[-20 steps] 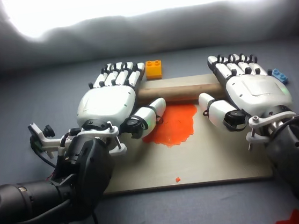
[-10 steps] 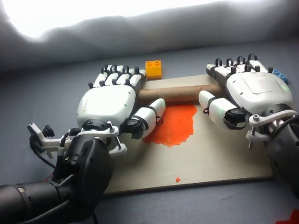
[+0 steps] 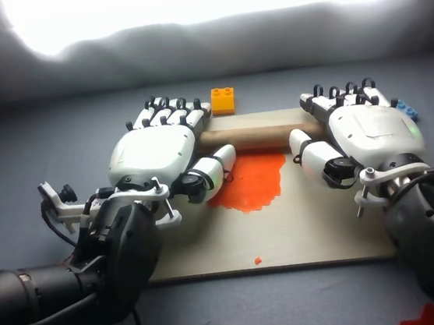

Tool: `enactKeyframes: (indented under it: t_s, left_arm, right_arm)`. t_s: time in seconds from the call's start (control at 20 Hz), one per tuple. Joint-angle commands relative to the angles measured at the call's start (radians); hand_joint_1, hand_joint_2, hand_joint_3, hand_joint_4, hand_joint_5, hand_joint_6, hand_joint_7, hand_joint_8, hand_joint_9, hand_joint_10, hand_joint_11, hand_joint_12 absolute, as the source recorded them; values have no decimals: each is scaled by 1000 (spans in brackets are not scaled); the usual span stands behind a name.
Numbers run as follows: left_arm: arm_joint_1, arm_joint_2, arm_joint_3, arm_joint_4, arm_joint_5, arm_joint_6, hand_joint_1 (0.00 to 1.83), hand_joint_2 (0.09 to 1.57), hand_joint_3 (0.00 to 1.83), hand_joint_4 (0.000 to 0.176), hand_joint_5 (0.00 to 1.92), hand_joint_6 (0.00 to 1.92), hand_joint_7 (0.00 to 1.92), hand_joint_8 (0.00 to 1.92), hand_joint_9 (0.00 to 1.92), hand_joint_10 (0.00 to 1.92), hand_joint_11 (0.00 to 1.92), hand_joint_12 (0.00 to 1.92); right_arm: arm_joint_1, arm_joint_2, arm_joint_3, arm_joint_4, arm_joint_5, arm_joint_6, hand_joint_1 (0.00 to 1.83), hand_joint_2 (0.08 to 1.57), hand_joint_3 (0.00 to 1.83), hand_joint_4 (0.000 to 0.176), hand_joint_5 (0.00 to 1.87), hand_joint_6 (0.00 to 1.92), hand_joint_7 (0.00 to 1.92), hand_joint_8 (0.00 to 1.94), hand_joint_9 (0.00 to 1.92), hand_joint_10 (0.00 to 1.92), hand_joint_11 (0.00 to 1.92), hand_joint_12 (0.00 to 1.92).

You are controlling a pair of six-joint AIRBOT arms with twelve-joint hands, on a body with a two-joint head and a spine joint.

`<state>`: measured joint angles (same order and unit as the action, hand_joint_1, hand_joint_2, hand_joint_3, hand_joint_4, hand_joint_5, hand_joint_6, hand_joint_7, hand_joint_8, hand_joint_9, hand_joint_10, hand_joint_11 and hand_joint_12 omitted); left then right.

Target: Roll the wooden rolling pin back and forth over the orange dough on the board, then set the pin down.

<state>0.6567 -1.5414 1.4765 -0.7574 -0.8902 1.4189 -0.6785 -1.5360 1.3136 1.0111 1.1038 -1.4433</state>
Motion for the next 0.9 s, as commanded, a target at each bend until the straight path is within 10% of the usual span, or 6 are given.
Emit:
enactKeyframes:
  t_s: [0.0,0.85]
  left_arm:
    - [10,12,-1,25,-84,-1,0,1528,0,0,215,2,213,0,142,0,0,133]
    - [34,63,-78,51,-84,-1,0,1531,0,0,236,7,233,4,160,6,0,280]
  right_arm:
    - [0,3,-4,-47,93,2,0,1571,78,0,349,28,359,1,265,11,0,661]
    - [-20,-1,-63,-47,137,-20,0,1571,88,0,333,7,384,4,286,8,0,668]
